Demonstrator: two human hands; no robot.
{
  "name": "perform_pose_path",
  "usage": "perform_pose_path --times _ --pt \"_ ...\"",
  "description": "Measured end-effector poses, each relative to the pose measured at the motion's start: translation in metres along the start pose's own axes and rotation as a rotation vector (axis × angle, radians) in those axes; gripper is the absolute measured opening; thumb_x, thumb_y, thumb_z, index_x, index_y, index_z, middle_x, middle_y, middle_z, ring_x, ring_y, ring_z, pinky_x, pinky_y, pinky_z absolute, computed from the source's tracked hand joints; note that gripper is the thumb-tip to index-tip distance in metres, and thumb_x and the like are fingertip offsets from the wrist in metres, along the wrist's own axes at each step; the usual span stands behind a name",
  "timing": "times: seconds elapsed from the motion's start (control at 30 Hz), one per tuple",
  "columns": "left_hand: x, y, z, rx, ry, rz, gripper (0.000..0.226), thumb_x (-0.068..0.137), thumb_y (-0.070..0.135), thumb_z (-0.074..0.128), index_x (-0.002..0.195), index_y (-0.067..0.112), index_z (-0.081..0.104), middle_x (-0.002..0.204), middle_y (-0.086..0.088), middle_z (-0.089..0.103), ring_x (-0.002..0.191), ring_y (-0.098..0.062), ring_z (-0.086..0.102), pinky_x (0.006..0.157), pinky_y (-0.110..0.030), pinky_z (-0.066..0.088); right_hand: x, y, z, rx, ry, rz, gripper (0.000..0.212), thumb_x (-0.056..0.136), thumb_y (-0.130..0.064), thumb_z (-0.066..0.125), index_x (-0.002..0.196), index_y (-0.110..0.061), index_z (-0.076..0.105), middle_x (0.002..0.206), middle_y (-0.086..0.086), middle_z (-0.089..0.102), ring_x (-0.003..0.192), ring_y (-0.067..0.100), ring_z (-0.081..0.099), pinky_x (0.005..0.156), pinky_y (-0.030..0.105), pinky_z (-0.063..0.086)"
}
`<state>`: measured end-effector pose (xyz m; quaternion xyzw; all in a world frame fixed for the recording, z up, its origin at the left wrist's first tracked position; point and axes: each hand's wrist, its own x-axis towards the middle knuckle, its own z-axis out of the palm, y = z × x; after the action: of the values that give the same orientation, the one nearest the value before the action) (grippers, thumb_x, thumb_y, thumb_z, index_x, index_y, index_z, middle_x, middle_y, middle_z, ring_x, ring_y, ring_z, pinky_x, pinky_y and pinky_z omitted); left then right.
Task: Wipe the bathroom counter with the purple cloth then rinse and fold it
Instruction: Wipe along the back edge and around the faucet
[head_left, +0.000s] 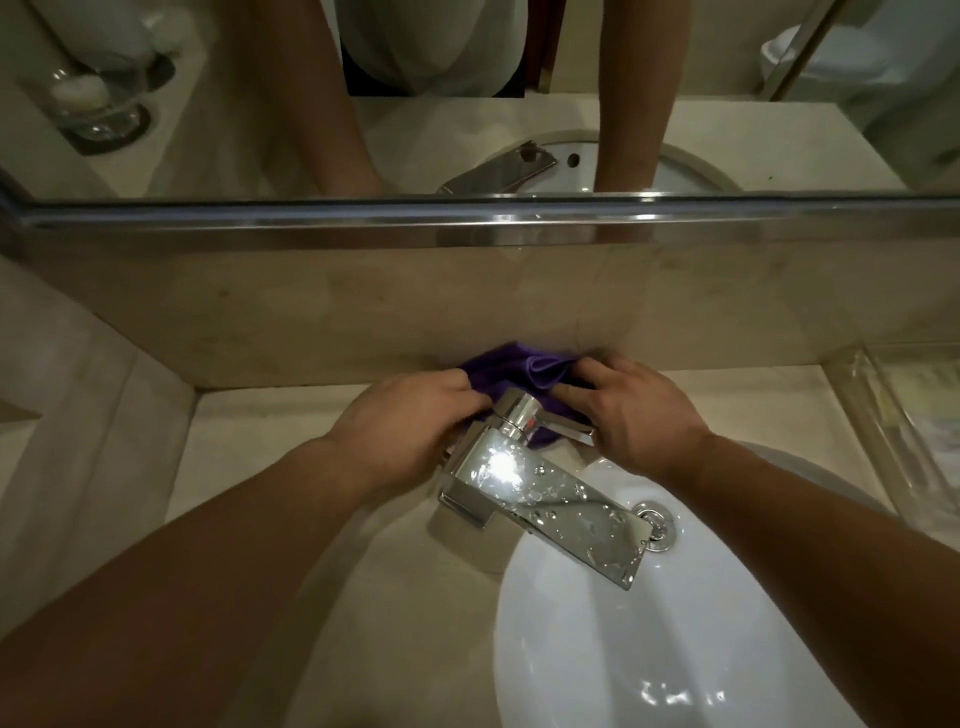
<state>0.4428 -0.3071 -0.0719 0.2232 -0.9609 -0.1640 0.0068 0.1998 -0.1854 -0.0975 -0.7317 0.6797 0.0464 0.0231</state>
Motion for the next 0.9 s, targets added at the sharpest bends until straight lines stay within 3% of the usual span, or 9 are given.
perform_pose_path --times 0.1,0.17,0.33,0.43,0.53,0.73,0.9 --pt "0.007 0.005 0.001 0.062 -0.066 0.075 0.030 0.090 0.032 0.057 0.119 0.032 0.062 0.119 0.017 0.052 0.106 -0.007 0.049 0.076 -0.029 0.047 -0.015 0.014 0.002 0.009 0.023 0.058 0.047 0.084 -0.032 0.063 0.131 -0.033 0.061 0.117 -0.002 0.063 0.098 0.029 0.061 0.073 0.039 0.055" --pt "0.015 0.004 0.001 0.061 -0.073 0.097 0.030 0.091 0.035 0.055 0.120 0.032 0.064 0.121 0.019 0.054 0.112 -0.004 0.047 0.083 -0.027 0.046 -0.023 0.021 0.003 0.011 0.027 0.077 0.049 0.084 -0.026 0.064 0.132 -0.034 0.060 0.118 -0.003 0.064 0.096 0.028 0.062 0.070 0.037 0.055" --pt "0.026 0.006 -0.010 0.011 -0.158 0.060 0.047 0.080 0.049 0.040 0.111 0.031 0.069 0.112 0.012 0.067 0.106 -0.012 0.060 0.086 -0.033 0.050 -0.033 0.034 0.005 0.018 0.070 0.107 0.054 0.078 -0.019 0.068 0.129 -0.034 0.062 0.115 -0.004 0.066 0.098 0.027 0.064 0.065 0.035 0.055" --pt "0.028 0.007 -0.013 -0.026 -0.124 -0.039 0.043 0.076 0.029 0.057 0.118 0.035 0.068 0.109 0.007 0.071 0.101 -0.018 0.065 0.083 -0.035 0.052 -0.043 0.046 0.007 0.019 0.048 0.147 0.055 0.079 -0.019 0.068 0.131 -0.036 0.059 0.120 -0.005 0.064 0.103 0.026 0.062 0.068 0.037 0.056" --pt "0.033 0.003 -0.014 0.023 -0.124 -0.129 0.062 0.071 0.001 0.064 0.127 0.028 0.065 0.124 0.004 0.068 0.113 -0.020 0.062 0.093 -0.032 0.049 -0.061 0.066 0.004 0.021 0.029 0.209 0.055 0.079 -0.018 0.066 0.131 -0.036 0.059 0.123 -0.005 0.063 0.102 0.027 0.062 0.067 0.037 0.056" --pt "0.027 0.000 -0.006 -0.018 -0.079 -0.177 0.057 0.071 0.001 0.066 0.123 0.025 0.068 0.120 0.004 0.070 0.110 -0.020 0.064 0.092 -0.035 0.050 -0.103 0.102 0.009 0.015 0.051 0.305 0.058 0.078 -0.015 0.063 0.135 -0.028 0.059 0.126 0.003 0.063 0.100 0.039 0.064 0.067 0.041 0.057" --pt "0.015 -0.003 -0.001 -0.061 -0.071 -0.181 0.054 0.073 0.006 0.068 0.119 0.034 0.066 0.111 0.012 0.070 0.100 -0.013 0.066 0.085 -0.034 0.052 -0.093 0.072 0.024 0.025 0.056 0.331 0.076 0.065 -0.031 0.068 0.139 -0.021 0.051 0.120 0.019 0.055 0.102 0.046 0.054 0.084 0.051 0.053"
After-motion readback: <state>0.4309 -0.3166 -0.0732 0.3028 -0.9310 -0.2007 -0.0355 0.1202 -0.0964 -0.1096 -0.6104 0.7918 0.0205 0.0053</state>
